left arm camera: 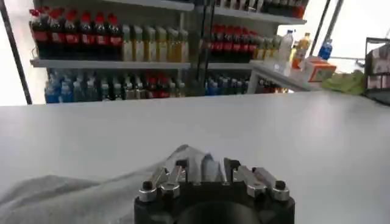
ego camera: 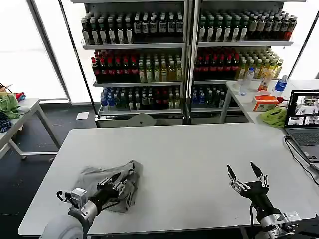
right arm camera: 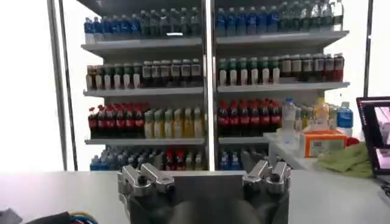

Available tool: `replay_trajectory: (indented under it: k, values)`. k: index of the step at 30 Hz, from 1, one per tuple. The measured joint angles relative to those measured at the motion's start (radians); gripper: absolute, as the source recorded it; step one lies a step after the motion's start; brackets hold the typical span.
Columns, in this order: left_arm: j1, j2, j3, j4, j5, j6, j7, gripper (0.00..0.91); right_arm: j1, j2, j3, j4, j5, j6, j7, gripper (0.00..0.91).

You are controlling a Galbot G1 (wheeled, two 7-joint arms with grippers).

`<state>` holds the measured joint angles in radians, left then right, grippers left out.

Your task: Fold and organize the clothes.

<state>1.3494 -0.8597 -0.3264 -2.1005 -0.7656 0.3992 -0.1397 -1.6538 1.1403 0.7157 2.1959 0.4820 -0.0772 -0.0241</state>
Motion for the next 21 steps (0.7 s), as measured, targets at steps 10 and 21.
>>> replay_trajectory:
  k: [10,21]
  values:
    - [-0.025,0.008,-0.119,-0.003,-0.084,-0.002,-0.004,0.907,0.001,-0.017,-0.002,0.005,0.01,0.01,-0.002,0.907]
    - [0.079,-0.032,-0.338,0.106,-0.053,0.019,0.074,0.907,0.02,-0.035,-0.014,-0.007,0.016,0.01,0.0,0.907]
